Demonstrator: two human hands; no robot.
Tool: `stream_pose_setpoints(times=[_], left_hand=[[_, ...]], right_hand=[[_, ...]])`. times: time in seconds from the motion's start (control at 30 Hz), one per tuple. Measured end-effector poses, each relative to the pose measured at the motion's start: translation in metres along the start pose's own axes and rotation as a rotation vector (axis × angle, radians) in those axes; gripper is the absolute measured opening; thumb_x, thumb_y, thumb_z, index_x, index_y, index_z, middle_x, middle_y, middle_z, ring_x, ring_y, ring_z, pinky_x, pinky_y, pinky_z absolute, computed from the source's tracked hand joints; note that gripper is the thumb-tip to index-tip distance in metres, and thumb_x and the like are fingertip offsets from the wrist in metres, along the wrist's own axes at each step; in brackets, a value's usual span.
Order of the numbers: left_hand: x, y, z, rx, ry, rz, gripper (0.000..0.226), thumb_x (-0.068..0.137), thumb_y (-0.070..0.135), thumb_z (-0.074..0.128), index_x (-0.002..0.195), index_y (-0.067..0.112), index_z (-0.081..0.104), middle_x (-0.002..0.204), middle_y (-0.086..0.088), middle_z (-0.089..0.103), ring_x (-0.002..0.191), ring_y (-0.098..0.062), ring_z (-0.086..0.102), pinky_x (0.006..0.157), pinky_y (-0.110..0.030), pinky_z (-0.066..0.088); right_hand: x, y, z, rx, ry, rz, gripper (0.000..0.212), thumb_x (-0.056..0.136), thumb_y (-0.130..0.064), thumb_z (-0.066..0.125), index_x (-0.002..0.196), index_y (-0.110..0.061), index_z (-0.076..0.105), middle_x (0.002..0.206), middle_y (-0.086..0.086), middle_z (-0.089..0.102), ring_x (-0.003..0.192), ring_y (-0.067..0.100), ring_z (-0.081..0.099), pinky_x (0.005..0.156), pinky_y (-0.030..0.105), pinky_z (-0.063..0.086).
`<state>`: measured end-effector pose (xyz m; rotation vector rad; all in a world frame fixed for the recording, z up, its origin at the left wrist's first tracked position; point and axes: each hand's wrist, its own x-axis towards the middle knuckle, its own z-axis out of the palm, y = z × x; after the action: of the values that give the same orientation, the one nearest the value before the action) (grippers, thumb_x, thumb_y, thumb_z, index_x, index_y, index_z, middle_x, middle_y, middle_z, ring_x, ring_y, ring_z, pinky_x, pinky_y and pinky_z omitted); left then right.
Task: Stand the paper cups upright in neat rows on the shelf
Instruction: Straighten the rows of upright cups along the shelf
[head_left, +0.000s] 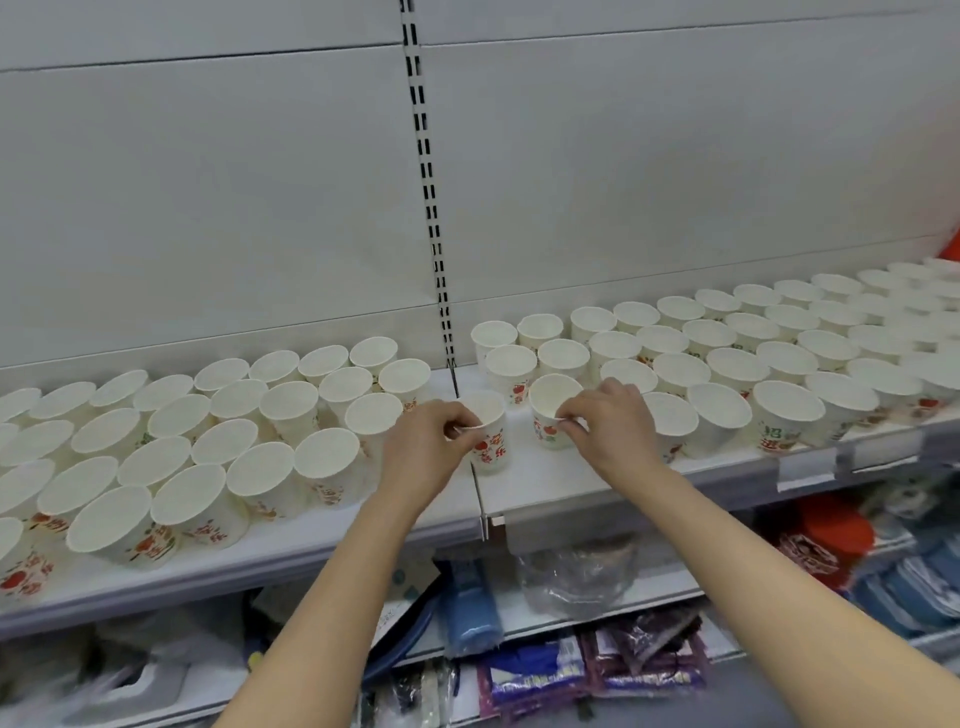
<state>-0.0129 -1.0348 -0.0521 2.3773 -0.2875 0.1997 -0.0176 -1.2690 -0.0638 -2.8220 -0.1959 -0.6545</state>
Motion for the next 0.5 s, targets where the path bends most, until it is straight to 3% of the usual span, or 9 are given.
stream_pose_setpoints(times=[0.13,0.27,0.33,0.5], left_hand=[[0.029,0.021,0.024,0.079,-0.056,0.012,0.004,0.081,0.031,0.074,0.082,0.027,0.073,0.082,0.013,0.068,0.081,-0.008,0.061,0.067,-0.028,0.045],[0.037,0.030,0.038,0.195,-0.083,0.038,0.007,0.082,0.031,0.072,0.088,0.028,0.072,0.087,0.012,0.061,0.084,-0.011,0.059,0.066,-0.027,0.041],[0.036,0.032,0.042,0.206,-0.057,0.039,0.008,0.081,0.031,0.072,0.089,0.030,0.072,0.090,0.011,0.061,0.082,-0.009,0.059,0.066,-0.028,0.042],[0.037,0.037,0.046,0.233,-0.034,0.026,0.005,0.083,0.032,0.072,0.087,0.031,0.072,0.093,0.011,0.063,0.084,-0.009,0.060,0.067,-0.028,0.045]], right_hand=[[0.007,0.008,-0.009,-0.108,-0.090,0.043,0.015,0.088,-0.034,0.060,0.092,-0.029,0.073,0.082,0.001,0.067,0.092,0.025,0.048,0.078,0.035,0.027],[0.011,0.016,-0.012,-0.148,-0.080,0.012,0.016,0.085,-0.026,0.061,0.097,-0.026,0.072,0.093,-0.001,0.068,0.096,0.025,0.047,0.078,0.035,0.026],[0.011,0.019,-0.012,-0.105,-0.060,-0.036,0.015,0.080,-0.028,0.068,0.094,-0.023,0.071,0.093,-0.001,0.069,0.095,0.027,0.049,0.078,0.035,0.026],[0.014,0.024,-0.011,-0.096,-0.045,-0.131,0.011,0.073,-0.030,0.076,0.074,-0.020,0.072,0.072,-0.003,0.068,0.080,0.026,0.051,0.072,0.036,0.027]])
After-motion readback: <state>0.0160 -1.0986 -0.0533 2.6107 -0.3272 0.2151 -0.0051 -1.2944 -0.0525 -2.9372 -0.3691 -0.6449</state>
